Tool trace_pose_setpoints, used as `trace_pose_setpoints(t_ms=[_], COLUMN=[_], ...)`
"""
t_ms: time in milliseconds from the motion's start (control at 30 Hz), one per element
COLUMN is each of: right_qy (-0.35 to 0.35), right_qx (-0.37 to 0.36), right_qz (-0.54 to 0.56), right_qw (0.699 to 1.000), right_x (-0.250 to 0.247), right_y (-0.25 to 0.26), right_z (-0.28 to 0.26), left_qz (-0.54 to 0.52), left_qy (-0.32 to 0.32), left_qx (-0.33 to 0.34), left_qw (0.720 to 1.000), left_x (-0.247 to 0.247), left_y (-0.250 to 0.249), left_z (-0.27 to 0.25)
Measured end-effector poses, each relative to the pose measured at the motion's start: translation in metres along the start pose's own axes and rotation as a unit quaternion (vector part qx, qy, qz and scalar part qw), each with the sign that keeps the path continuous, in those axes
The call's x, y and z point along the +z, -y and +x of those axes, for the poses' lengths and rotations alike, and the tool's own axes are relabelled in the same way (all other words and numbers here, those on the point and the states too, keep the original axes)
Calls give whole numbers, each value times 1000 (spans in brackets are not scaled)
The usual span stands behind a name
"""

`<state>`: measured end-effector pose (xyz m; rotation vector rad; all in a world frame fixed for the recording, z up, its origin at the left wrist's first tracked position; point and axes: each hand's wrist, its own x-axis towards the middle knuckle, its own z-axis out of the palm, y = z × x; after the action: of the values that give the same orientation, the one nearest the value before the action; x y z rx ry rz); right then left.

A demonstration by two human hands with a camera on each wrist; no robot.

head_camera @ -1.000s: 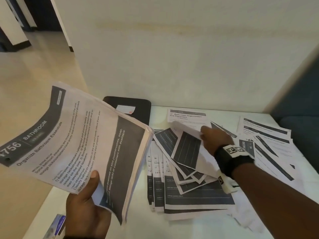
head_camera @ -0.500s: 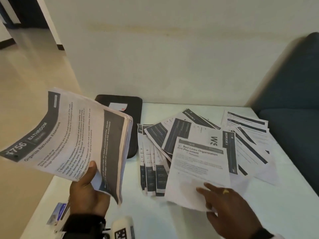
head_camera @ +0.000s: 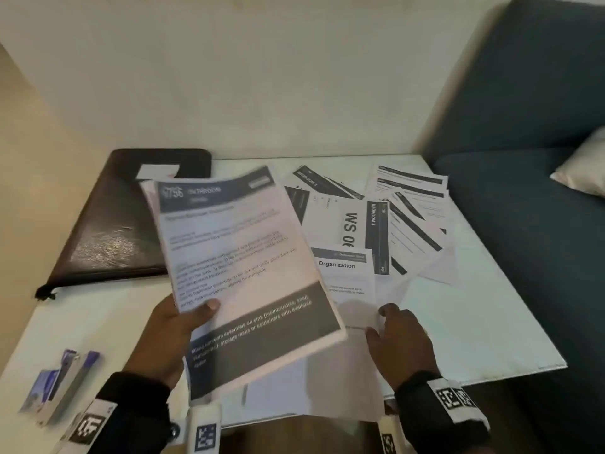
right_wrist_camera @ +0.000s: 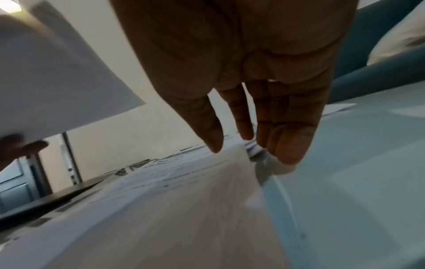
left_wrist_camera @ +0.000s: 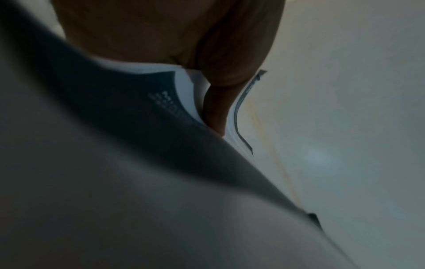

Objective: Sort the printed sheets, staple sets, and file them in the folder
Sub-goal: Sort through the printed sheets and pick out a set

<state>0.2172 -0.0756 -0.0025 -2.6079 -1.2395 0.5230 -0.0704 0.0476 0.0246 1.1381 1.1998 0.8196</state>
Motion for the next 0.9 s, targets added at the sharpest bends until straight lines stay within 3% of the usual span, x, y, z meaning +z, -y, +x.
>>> trace_pose_setpoints(t_ms=[100, 333, 633, 767, 900], right_qy=[23, 43, 79, 84, 35], right_qx=[52, 91, 88, 84, 25], right_qz=[38, 139, 340, 408, 422], right_qw=[998, 985, 933, 905, 906], right_x=[2, 1, 13, 8, -6], right_y=[-2, 5, 6, 9, 13], right_z=[8, 12, 13, 14, 12], left_qz=[81, 206, 197, 183, 157], left_qy=[52, 86, 121, 125, 79], left_qx=[-44, -89, -113, -94, -10], left_qw=[994, 971, 966, 971, 984], left_x=[12, 37, 58, 61, 62], left_y=[9, 38, 42, 39, 31], left_z=[-3, 1, -5, -7, -4])
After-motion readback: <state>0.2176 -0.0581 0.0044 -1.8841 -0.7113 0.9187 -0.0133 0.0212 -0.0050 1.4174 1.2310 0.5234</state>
